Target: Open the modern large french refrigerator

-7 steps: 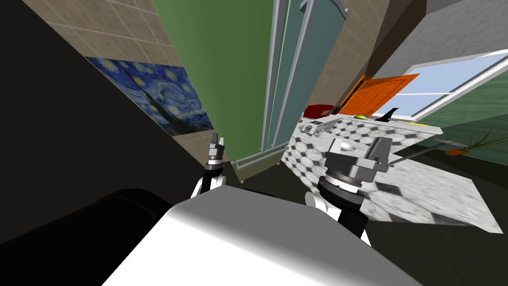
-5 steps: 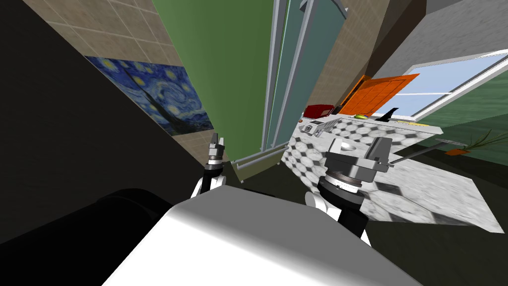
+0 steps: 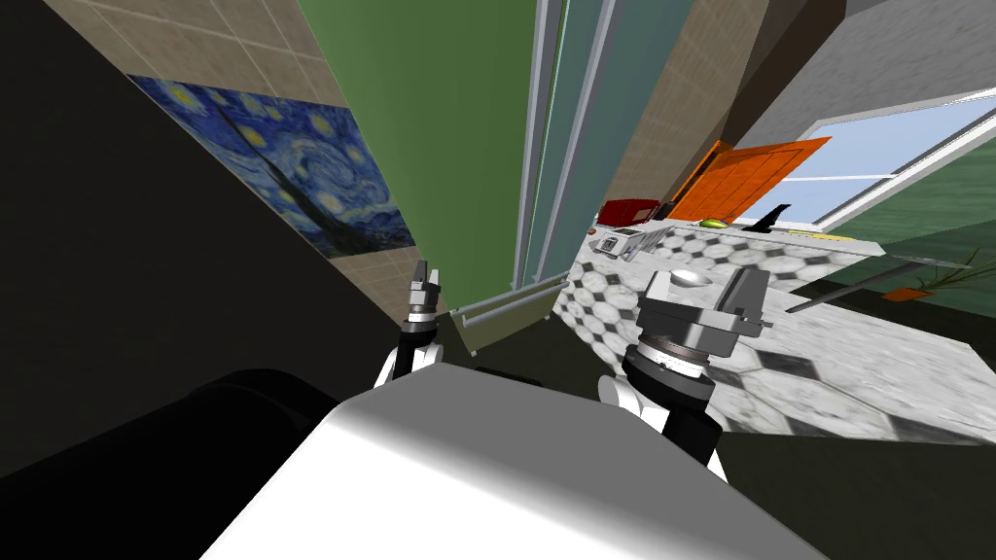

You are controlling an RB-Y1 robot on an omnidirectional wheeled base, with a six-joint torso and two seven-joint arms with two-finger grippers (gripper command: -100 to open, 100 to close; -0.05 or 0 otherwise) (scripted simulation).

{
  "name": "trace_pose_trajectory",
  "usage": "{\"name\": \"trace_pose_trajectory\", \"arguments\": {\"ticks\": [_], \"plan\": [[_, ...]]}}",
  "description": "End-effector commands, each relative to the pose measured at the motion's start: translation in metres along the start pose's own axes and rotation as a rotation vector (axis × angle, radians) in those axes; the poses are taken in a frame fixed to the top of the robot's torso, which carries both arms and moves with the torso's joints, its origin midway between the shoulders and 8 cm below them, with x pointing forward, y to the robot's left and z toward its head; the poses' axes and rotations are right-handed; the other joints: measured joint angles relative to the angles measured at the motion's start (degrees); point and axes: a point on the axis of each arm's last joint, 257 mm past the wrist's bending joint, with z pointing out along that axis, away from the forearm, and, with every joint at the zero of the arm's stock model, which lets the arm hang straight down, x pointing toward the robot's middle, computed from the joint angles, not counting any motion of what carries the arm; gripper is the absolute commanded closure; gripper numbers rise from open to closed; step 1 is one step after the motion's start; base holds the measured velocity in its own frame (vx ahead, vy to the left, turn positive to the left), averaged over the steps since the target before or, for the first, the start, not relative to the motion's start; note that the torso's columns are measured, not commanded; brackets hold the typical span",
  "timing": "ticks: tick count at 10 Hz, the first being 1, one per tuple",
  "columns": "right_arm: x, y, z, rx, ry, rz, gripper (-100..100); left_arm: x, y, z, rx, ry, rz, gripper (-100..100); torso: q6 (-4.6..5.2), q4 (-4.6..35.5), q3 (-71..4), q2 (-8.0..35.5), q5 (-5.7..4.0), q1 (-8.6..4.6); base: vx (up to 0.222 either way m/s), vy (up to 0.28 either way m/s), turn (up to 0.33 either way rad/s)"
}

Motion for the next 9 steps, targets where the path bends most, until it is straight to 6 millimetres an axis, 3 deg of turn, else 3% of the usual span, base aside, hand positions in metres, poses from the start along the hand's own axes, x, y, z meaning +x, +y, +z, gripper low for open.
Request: {"name": "trace_pose_trajectory", "arguments": {"ticks": [1, 2, 3, 5, 9], "plan": [[0.000, 0.000, 0.000, 0.000, 0.000, 0.000, 0, 0.000, 0.000, 0.000, 0.000, 0.000, 0.000, 0, 0.00, 4.2, -8.5, 4.2, 0.00, 0.00, 0.000, 0.000, 0.000], [0.000, 0.000, 0.000, 0.000, 0.000, 0.000, 0, 0.000, 0.000, 0.000, 0.000, 0.000, 0.000, 0, 0.00, 8.5, -16.9, 8.5, 0.00, 0.00, 0.000, 0.000, 0.000], [0.000, 0.000, 0.000, 0.000, 0.000, 0.000, 0, 0.007, 0.011, -0.002, -0.016, 0.043, 0.011, -100, 0.00, 12.7, -25.4, 12.7, 0.00, 0.00, 0.006, 0.010, -0.011], [0.000, 0.000, 0.000, 0.001, 0.000, 0.000, 0, 0.013, 0.023, -0.006, -0.035, 0.074, 0.019, -100, 0.00, 15.1, -30.4, 15.2, 0.02, 0.06, 0.001, 0.018, -0.014], [0.000, 0.000, 0.000, 0.001, 0.000, 0.000, 0, 0.025, 0.057, -0.016, -0.092, 0.132, 0.032, -100, 0.00, 15.4, -30.8, 15.4, 0.00, 0.00, 0.002, 0.022, -0.014]]}}
